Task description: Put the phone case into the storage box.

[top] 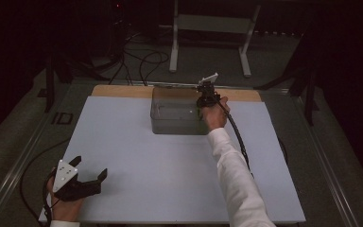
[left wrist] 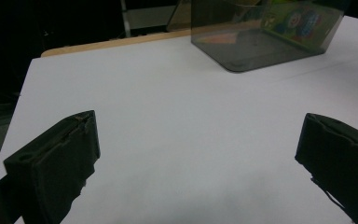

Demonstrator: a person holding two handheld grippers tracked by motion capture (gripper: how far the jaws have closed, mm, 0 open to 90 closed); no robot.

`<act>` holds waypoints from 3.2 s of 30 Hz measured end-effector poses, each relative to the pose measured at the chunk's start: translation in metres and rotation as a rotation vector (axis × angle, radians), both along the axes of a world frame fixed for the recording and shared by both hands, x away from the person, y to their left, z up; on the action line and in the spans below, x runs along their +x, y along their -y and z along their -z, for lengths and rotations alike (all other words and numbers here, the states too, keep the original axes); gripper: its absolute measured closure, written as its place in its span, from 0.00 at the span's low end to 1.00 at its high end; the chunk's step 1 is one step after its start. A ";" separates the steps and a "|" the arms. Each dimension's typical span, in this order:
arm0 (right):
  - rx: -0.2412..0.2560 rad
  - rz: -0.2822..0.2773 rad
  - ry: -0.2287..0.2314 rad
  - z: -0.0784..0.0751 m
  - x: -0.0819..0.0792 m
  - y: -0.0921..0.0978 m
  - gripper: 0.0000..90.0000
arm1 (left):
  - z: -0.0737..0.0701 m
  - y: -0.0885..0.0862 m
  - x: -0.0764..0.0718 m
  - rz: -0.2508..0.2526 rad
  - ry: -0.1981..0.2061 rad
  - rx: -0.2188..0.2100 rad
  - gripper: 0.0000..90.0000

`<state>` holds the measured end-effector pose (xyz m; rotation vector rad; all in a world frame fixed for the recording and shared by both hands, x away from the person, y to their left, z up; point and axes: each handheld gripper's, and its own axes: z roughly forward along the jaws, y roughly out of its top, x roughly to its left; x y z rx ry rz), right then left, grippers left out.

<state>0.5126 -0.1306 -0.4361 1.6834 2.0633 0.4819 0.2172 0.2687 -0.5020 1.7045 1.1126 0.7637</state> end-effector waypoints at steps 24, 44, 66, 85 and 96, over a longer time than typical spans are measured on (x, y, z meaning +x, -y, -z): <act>0.070 -0.297 0.251 -0.051 -0.059 0.007 0.28 | 0.001 0.002 0.001 0.002 0.001 0.004 0.00; 0.126 -0.341 0.401 -0.044 -0.118 0.034 0.15 | 0.000 0.001 0.000 -0.002 0.005 -0.003 0.00; 0.207 -0.327 0.570 -0.002 -0.199 0.092 0.15 | -0.002 0.000 0.003 0.007 0.022 -0.038 0.00; 0.261 -0.273 0.631 0.052 -0.249 0.134 0.15 | -0.005 0.002 0.002 0.027 0.048 -0.053 0.00; 0.238 -0.244 0.690 0.061 -0.273 0.144 0.15 | -0.003 0.004 0.002 0.041 0.040 -0.017 0.00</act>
